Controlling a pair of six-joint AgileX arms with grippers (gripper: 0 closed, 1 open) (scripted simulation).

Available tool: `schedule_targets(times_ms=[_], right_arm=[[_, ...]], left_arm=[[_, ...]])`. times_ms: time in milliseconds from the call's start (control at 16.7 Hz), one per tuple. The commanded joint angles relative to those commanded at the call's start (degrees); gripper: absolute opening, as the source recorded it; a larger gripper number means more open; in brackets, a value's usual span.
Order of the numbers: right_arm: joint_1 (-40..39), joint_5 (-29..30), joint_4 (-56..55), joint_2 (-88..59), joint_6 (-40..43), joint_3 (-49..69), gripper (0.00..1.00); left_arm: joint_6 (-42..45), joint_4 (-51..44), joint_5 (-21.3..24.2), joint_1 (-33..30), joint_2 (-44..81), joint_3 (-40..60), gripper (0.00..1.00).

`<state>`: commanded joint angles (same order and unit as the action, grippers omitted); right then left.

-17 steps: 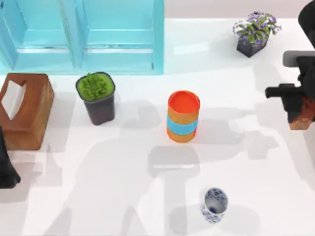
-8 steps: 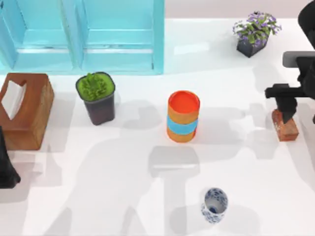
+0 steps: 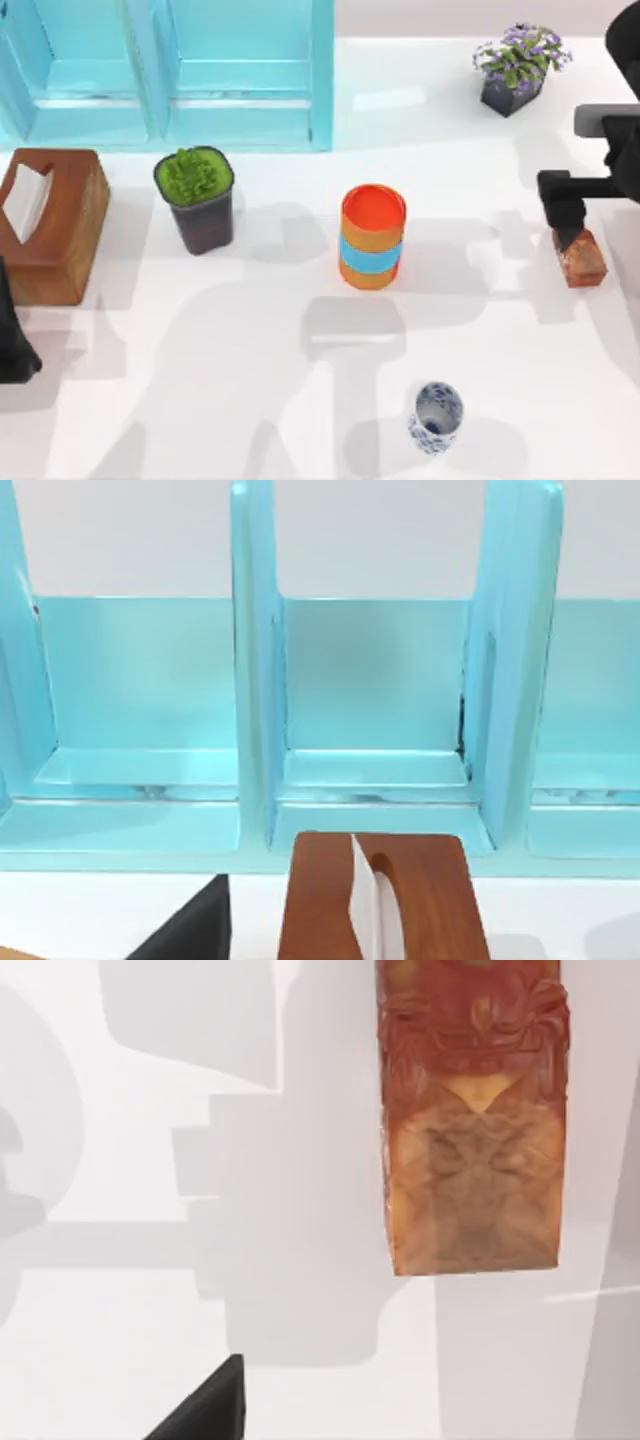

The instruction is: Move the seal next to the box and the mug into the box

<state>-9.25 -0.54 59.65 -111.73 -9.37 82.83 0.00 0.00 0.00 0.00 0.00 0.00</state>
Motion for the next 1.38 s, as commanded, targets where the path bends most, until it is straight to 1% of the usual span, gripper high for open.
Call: schedule_targets(times_ms=[240,1020,1380], right_arm=[[-0.01,-0.15,0.87,-0.12,-0.02,0.88,1.00],[0.20,0.10,21.36,1.23,0.18,19.74,1.00],[-0.02,-0.01,22.07,1.45,0.11,20.43,1.00]], left_arm=[[0.00,0.00,0.00,0.00,0.00,0.00,1.00],[0.00,0.00,0.00,0.00,0.00,0.00,1.00],[0.00,0.00,0.00,0.00,0.00,0.00,1.00]])
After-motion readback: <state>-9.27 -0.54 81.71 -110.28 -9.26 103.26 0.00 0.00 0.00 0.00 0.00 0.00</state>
